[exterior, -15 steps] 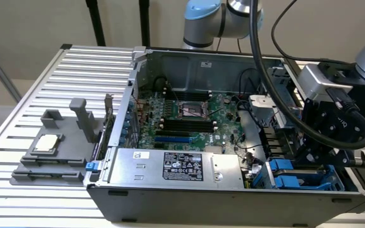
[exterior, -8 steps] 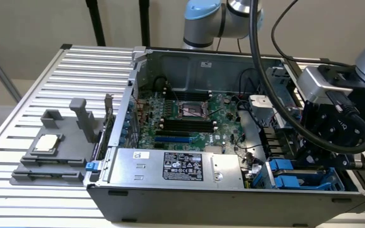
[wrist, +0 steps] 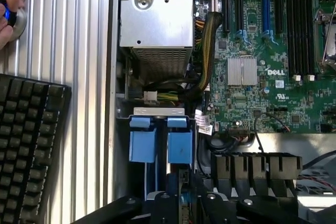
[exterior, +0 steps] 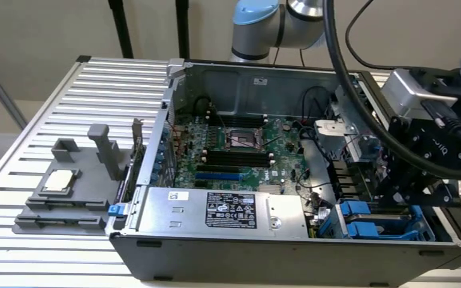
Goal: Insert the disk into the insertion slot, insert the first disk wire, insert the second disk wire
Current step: 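Insert the second disk wire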
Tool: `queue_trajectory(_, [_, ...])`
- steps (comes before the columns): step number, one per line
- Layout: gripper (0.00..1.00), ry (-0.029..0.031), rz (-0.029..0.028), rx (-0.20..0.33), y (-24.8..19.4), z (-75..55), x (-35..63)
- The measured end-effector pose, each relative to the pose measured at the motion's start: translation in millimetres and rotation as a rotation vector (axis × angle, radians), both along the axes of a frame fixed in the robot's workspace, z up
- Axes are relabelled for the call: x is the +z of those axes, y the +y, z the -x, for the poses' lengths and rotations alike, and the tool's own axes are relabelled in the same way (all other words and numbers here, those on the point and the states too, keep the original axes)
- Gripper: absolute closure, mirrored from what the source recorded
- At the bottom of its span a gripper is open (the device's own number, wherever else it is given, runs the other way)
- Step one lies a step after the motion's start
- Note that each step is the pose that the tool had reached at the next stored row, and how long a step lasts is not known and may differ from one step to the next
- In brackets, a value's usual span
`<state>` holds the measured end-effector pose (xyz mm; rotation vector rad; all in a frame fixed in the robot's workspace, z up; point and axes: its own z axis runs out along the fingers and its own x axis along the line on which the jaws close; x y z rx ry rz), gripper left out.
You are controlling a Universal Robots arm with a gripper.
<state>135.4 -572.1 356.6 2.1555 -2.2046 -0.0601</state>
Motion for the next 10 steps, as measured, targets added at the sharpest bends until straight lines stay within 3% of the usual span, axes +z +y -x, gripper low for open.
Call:
queue_trajectory(4, [0.75,-0.0008,-0.0002,0.000,-0.1,16.7,3.3])
queue_trajectory(10, [0.75,-0.0011,0.0000,0.001,-0.1,17.3,3.4])
